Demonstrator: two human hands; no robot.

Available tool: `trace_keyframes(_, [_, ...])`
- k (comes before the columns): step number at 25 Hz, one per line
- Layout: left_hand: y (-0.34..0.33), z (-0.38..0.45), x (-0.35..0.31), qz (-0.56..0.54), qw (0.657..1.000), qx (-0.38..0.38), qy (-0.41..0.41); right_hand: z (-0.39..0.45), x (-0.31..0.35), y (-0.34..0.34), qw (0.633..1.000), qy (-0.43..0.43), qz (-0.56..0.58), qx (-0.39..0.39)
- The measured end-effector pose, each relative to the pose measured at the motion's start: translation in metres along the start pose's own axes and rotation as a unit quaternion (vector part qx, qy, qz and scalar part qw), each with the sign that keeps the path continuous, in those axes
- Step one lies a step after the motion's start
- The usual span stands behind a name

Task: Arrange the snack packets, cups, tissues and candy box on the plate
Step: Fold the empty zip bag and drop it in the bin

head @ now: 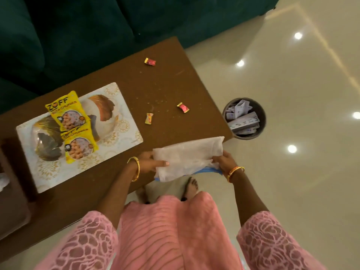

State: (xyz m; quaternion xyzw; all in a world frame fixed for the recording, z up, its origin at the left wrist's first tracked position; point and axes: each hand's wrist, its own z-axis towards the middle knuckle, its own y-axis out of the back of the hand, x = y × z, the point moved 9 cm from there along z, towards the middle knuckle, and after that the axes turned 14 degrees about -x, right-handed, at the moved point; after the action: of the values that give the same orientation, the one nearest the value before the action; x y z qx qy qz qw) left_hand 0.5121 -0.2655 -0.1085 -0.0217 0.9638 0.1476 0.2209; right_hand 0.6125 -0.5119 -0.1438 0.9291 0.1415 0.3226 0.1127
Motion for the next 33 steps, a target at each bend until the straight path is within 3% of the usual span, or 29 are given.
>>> trace_keyframes(4, [-0.079,0.011,-0.07,-0.059,0.997,-0.049,-0.019,0.047,0.02,0.089,0.989,0.045,0.008,-0.138])
trace_keyframes(8, [-0.134,0.04,-0.134,-0.099,0.986,-0.123,-0.056,0.093,0.026,0.143,0.966,0.01,-0.002,-0.257])
trace_keyframes(11, [-0.169,0.056,-0.173,-0.101,0.98,-0.154,-0.073,0.12,0.039,0.167,0.949,0.003,-0.031,-0.312])
trace_keyframes(15, [-0.23,0.092,-0.218,-0.076,0.982,-0.137,-0.106,0.177,0.046,0.201,0.929,-0.034,-0.055,-0.364])
trace_keyframes(18, [-0.272,0.134,-0.224,0.039,0.987,-0.139,-0.071,0.231,0.04,0.215,0.931,-0.047,-0.081,-0.353])
trace_keyframes(23, [-0.334,0.199,-0.217,0.213,0.969,-0.123,-0.01,0.325,0.033,0.199,0.946,0.029,-0.208,-0.246])
trace_keyframes(27, [-0.371,0.258,-0.203,0.167,0.978,-0.121,0.032,0.386,0.025,0.179,0.927,0.096,-0.294,-0.211])
trace_keyframes(31, [-0.398,0.309,-0.191,0.047,0.988,-0.147,0.015,0.428,0.025,0.145,0.878,0.187,-0.396,-0.194])
trace_keyframes(33, [-0.404,0.334,-0.188,0.141,0.974,-0.174,-0.038,0.45,0.016,0.127,0.855,0.205,-0.442,-0.176])
